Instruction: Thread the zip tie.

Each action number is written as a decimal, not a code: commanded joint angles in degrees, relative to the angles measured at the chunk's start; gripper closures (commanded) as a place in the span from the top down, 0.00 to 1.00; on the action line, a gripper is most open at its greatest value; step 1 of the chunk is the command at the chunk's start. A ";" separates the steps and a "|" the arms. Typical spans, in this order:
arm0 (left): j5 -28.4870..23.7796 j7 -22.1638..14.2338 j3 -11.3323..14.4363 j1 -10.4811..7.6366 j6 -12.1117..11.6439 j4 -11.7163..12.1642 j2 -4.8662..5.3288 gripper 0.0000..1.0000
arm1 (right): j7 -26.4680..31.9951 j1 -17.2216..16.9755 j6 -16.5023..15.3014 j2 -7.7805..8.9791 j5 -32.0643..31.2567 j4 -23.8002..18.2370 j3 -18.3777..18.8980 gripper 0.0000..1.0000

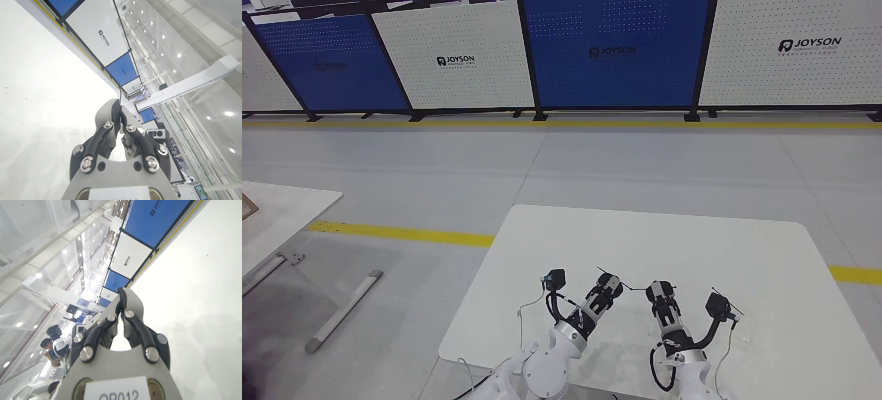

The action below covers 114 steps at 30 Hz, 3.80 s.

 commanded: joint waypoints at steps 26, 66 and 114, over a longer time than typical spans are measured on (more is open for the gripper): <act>-0.50 -0.35 0.18 0.00 -0.06 -0.05 -0.07 0.00 | 2.20 3.40 -0.11 -0.93 0.03 3.99 -2.37 0.00; -5.10 -2.26 -0.64 1.10 -2.49 -0.58 -0.94 0.07 | -0.38 -1.85 -2.13 -0.68 -2.58 -1.09 1.07 0.00; -0.69 -2.69 0.73 1.07 -2.89 0.03 -1.49 0.58 | 0.98 -1.78 -2.35 -1.28 -2.29 -0.58 1.49 0.00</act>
